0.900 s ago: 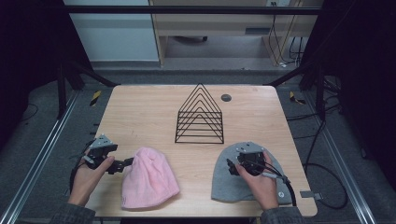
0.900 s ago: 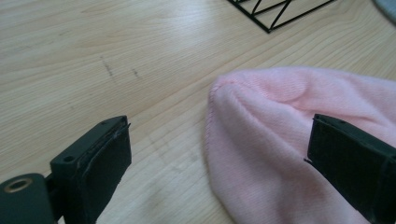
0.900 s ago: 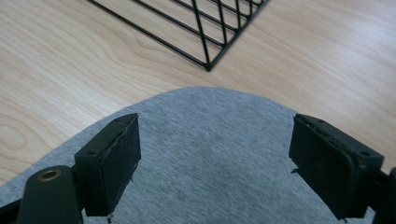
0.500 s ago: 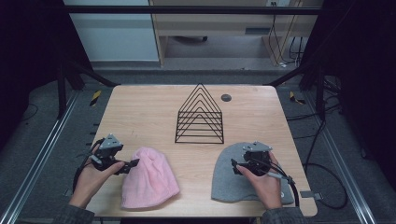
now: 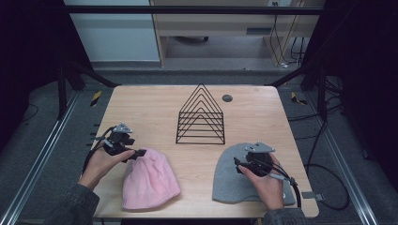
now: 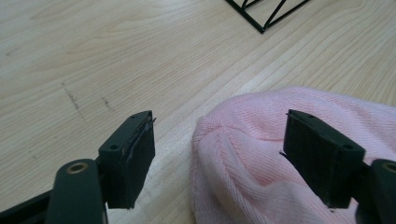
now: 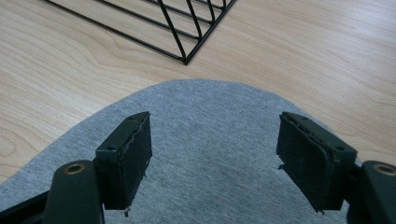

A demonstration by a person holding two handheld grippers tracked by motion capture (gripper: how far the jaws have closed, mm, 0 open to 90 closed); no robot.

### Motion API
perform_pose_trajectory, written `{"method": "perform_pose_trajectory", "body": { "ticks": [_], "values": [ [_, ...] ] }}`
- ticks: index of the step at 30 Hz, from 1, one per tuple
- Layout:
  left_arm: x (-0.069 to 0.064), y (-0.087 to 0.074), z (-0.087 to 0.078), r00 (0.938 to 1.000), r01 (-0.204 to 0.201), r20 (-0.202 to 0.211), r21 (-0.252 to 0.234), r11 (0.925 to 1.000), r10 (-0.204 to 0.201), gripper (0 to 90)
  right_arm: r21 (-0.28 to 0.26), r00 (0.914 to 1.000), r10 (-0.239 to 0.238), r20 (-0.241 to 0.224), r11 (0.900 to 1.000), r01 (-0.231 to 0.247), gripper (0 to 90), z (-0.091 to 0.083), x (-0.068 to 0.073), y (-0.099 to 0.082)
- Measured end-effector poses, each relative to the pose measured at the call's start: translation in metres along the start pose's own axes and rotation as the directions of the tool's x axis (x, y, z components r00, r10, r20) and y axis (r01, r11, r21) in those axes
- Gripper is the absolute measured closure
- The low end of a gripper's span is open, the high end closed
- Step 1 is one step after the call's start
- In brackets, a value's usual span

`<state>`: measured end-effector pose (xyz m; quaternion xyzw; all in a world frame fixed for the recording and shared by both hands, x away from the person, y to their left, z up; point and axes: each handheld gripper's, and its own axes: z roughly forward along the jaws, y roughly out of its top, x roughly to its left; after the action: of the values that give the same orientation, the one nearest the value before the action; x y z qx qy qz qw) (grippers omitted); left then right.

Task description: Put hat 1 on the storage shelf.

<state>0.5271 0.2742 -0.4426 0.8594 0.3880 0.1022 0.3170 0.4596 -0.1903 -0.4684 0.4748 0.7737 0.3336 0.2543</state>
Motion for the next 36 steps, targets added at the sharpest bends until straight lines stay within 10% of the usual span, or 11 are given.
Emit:
{"method": "perform_pose_trajectory", "body": {
  "ticks": [23,27,36],
  "values": [
    [-0.009,-0.015,0.029,0.9995,0.022,0.021,0.095,0.9953,-0.024,54.0,0.009,0.9995,-0.027,-0.016,0.9996,0.027,25.9,0.002,0.004,0.0],
    [-0.012,-0.015,0.027,0.9998,0.0,0.018,0.079,0.9969,-0.001,70.8,-0.009,0.9991,0.004,-0.043,0.9999,-0.004,25.6,0.0,0.004,0.001],
    [-0.023,-0.015,0.001,0.9998,-0.017,-0.01,-0.035,0.9993,0.017,73.6,-0.028,0.9975,-0.042,-0.058,0.9988,0.04,25.3,0.001,0.016,0.003]
  ]
}}
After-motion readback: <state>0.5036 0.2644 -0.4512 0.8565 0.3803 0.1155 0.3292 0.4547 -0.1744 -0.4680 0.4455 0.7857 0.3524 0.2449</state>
